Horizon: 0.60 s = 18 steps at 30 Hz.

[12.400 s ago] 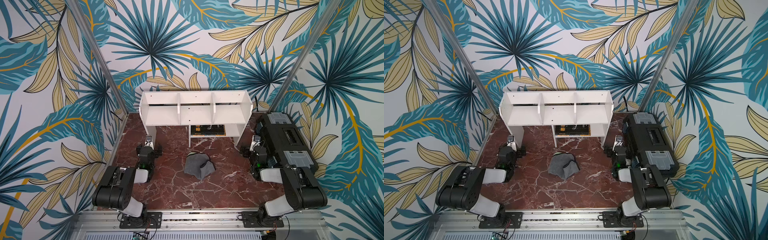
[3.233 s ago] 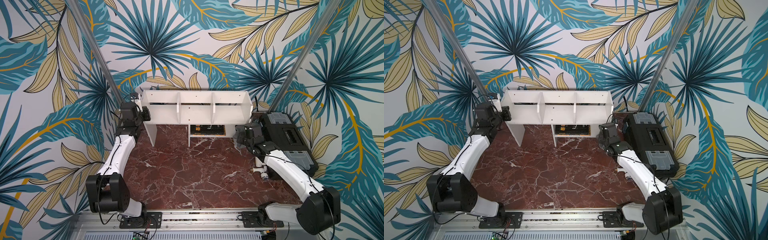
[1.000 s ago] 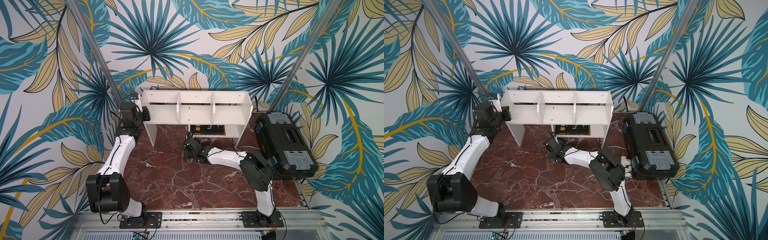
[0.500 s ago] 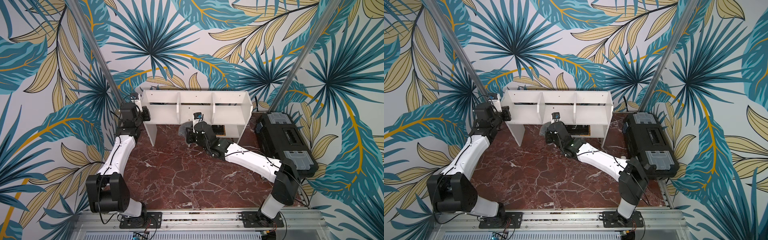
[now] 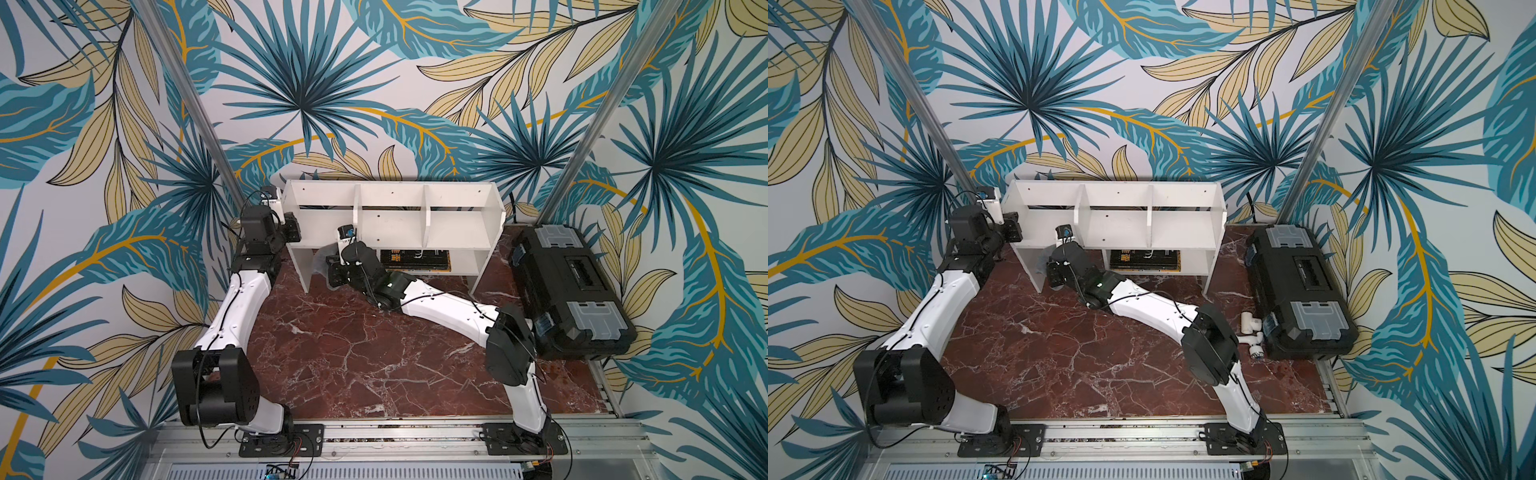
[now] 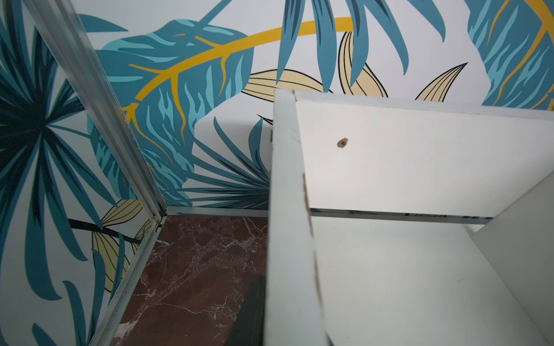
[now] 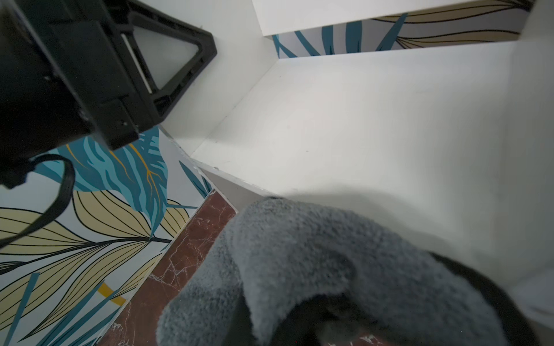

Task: Wipe the bookshelf clean with a cloth
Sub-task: Wipe the dust from the shelf.

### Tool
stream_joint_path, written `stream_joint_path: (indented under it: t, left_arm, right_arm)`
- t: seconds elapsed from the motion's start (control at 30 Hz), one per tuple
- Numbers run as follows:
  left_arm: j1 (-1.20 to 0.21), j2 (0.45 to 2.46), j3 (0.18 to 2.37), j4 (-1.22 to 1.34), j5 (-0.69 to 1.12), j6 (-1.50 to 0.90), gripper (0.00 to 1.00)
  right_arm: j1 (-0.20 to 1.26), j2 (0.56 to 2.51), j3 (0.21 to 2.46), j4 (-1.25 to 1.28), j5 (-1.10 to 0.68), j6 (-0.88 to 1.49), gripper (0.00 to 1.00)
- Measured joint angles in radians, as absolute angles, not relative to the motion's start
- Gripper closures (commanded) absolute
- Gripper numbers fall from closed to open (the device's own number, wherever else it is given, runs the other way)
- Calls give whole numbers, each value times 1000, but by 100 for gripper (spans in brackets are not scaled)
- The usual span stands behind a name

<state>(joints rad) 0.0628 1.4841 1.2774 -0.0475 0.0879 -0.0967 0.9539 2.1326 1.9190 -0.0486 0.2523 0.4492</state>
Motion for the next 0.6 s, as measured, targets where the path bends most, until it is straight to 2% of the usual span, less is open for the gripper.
stream_joint_path:
  t: [0.4,0.6]
  left_arm:
    - [63,1476,1260,-25,88,-101,100]
    - [63,1446,1220,4,79,-106,100]
  right_arm:
    - [976,2403,2243,-58,205,488,100]
    - [978,2508,2277,-25,213,507,100]
